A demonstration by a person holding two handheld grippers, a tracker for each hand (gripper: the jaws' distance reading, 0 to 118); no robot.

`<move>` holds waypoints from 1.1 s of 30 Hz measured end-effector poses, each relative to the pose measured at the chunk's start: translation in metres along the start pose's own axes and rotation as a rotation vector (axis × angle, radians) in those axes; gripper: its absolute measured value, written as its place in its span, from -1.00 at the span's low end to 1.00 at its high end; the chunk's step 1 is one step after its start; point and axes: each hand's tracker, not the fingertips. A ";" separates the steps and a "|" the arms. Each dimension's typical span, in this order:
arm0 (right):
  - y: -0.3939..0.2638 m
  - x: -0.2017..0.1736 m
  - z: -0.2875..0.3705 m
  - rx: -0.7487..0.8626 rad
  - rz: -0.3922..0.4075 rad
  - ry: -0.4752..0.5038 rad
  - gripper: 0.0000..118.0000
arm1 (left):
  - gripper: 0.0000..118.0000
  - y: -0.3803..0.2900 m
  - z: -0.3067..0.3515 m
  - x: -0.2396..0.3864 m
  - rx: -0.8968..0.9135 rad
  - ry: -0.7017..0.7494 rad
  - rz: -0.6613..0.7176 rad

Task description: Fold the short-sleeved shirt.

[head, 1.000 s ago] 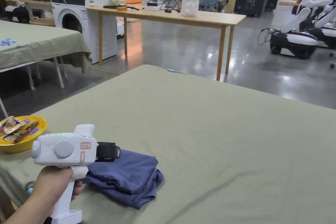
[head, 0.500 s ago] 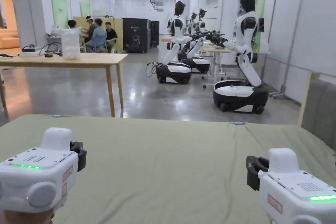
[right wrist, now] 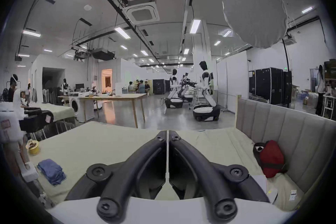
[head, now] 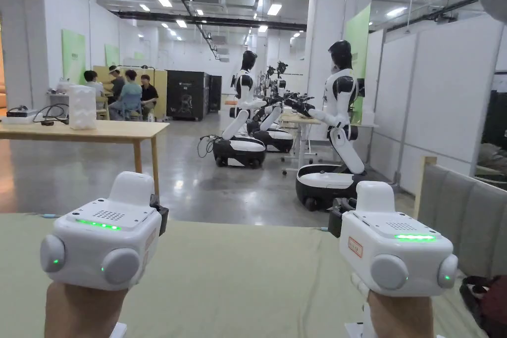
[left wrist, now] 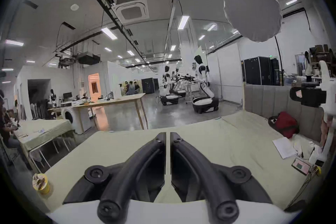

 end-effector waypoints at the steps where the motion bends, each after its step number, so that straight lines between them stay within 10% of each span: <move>1: 0.000 -0.001 0.000 -0.003 0.012 0.005 -0.93 | -0.96 0.000 -0.002 -0.002 0.001 0.004 -0.003; 7: -0.001 -0.013 0.001 -0.010 0.034 0.018 -0.66 | -0.76 -0.007 -0.002 -0.014 -0.031 0.011 0.022; 9: -0.003 -0.015 -0.004 -0.023 0.035 0.021 -0.31 | -0.33 -0.010 -0.005 -0.014 -0.044 0.009 0.007; 11: -0.006 -0.018 -0.005 -0.029 0.041 0.017 0.31 | 0.52 -0.011 -0.009 -0.015 -0.044 0.009 0.010; 13: -0.006 -0.022 -0.004 -0.034 0.040 0.030 0.79 | 0.75 -0.012 -0.009 -0.017 -0.037 0.007 0.037; 33: 0.004 -0.045 -0.001 -0.088 -0.097 0.063 1.00 | 1.00 -0.008 -0.002 -0.020 -0.029 -0.038 0.092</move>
